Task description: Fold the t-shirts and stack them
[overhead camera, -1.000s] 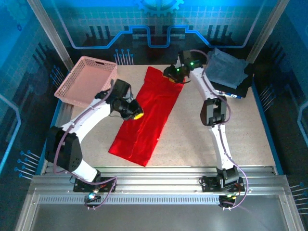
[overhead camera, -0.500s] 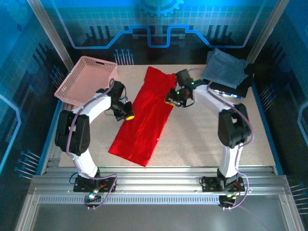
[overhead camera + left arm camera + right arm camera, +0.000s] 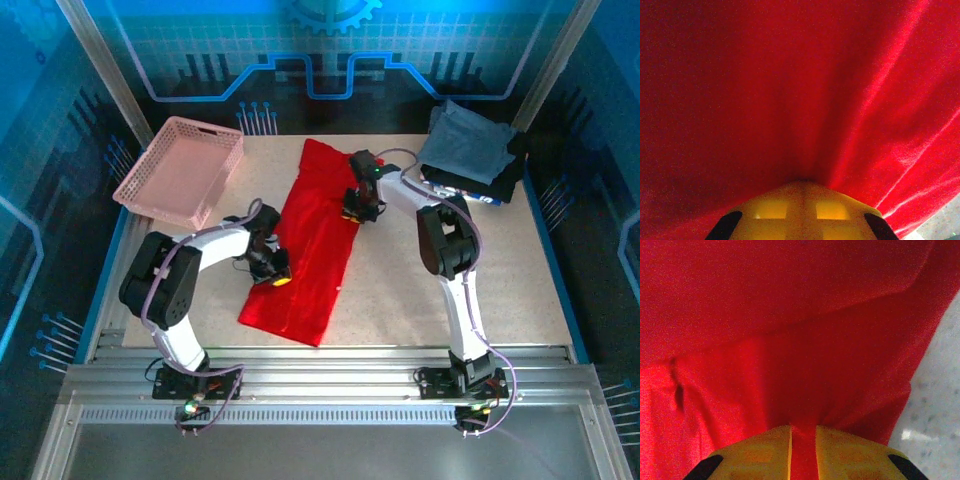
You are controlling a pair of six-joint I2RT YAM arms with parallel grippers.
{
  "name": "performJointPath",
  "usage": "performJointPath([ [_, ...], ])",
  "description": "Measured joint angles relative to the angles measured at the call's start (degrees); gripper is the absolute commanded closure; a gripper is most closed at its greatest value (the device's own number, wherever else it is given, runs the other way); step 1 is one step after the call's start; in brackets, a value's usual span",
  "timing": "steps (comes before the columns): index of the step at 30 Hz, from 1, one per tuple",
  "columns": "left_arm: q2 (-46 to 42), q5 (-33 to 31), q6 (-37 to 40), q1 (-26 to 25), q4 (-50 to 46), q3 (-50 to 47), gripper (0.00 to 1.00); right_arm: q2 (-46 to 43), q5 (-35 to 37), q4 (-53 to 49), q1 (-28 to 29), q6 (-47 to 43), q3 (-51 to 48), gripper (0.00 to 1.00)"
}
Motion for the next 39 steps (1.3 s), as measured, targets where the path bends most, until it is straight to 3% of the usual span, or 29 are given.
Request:
performJointPath([
  [4, 2.25, 1.99, -3.52, -4.7, 3.21, 1.81, 0.98, 3.52, 1.14, -3.56, -1.7, -0.04, 7.08, 0.77],
  [10, 7.85, 5.25, -7.89, -10.67, 6.23, 8.68, 0.91, 9.03, 1.18, -6.25, -5.95, -1.62, 17.62, 0.64],
  [16, 4.61, 5.73, -9.57, -10.19, 3.13, 12.46, 0.61, 9.68, -1.51, -7.76, -9.49, -5.18, 22.21, 0.45],
  [20, -6.08, 5.07, -9.35, -7.32, -1.55, 12.87, 0.45, -1.9, -6.6, -7.65, -9.92, -8.2, 9.07, 0.3],
  [23, -16.61, 5.53, -10.03, -6.84, -1.95, 10.05, 0.34, -15.93, -12.17, -8.59, -9.97, -11.3, -2.84, 0.26],
  [27, -31.43, 7.56, -15.32, -7.21, 1.55, -5.75, 0.33, -39.76, -20.15, -9.75, -9.64, -15.04, -22.84, 0.26],
  [31, -35.28, 8.35, -21.2, -7.85, 4.26, -21.05, 0.34, -57.53, -27.61, -9.18, -7.39, -14.73, -45.79, 0.27],
  [35, -34.73, 10.95, -27.5, -8.0, 13.57, -30.03, 0.36, -60.37, -33.38, -5.88, -4.92, -12.11, -64.63, 0.28],
  [39, -31.85, 13.03, -31.63, -9.05, 22.64, -32.57, 0.37, -60.11, -35.98, -5.2, -4.68, -12.13, -69.57, 0.29],
])
